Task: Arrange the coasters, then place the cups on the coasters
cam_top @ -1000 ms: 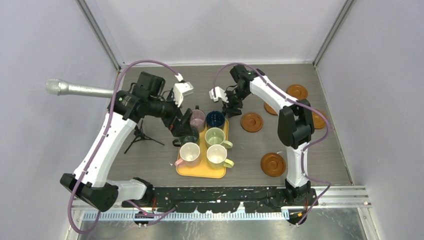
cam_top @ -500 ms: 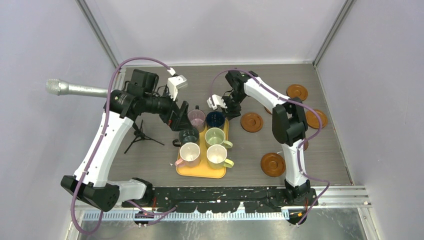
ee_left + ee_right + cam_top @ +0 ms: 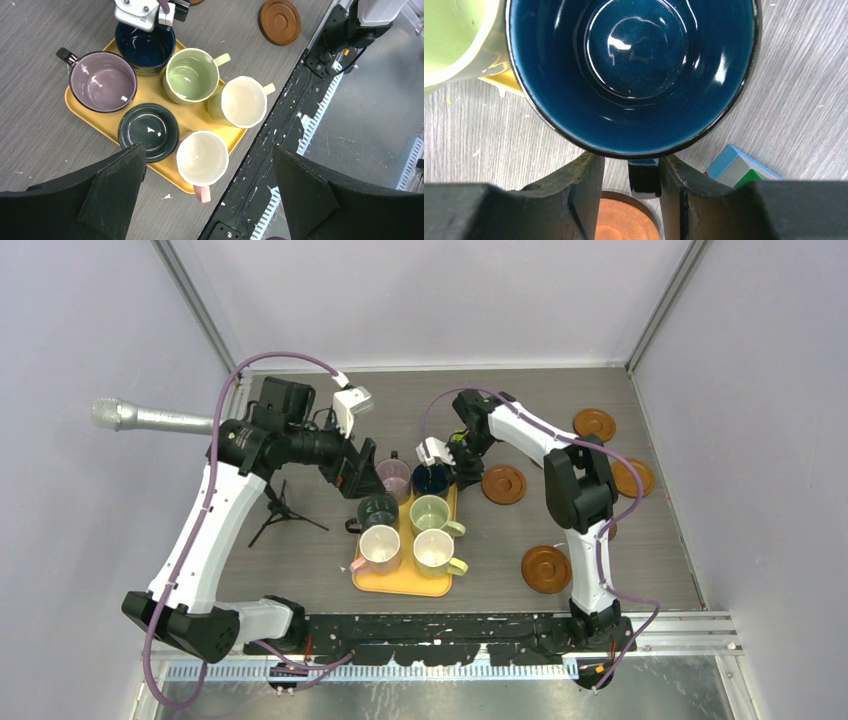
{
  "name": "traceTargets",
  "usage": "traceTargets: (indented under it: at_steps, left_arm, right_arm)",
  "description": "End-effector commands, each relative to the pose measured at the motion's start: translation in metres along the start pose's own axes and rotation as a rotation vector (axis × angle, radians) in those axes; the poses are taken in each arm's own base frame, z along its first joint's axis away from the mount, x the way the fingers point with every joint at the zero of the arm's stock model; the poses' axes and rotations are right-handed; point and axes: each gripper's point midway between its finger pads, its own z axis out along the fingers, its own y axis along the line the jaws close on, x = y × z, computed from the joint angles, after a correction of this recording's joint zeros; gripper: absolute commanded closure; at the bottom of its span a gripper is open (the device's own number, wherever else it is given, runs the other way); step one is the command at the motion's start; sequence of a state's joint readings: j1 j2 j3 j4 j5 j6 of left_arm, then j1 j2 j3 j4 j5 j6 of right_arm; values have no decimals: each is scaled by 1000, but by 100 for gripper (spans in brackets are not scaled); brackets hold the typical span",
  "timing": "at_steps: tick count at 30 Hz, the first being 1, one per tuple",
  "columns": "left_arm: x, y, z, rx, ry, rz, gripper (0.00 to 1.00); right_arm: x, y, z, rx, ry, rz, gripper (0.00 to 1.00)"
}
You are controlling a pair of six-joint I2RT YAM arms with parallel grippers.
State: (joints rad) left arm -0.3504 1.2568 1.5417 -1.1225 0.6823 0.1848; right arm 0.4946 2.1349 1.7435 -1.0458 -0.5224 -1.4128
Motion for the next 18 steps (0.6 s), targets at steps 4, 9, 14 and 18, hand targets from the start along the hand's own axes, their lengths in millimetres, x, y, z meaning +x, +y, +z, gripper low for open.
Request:
traceTargets:
  at_steps: [4,9,14,18]
  left_arm:
    - [-13,1,-3,0,-46,11,0]
    - [-16,2,-2,0,-55,15,0]
    - [-18,3,0,3,-63,20,0]
    - [-19,5,3,11,-65,23,0]
  right_arm:
    - [-27,-12,-20,132,-84,68,61]
    - [-27,-15,-30,192,-79,133,77]
    - [-34,-18,-53,263,-124,213,90]
    - [-42,-14,-77,317,-158,240,99]
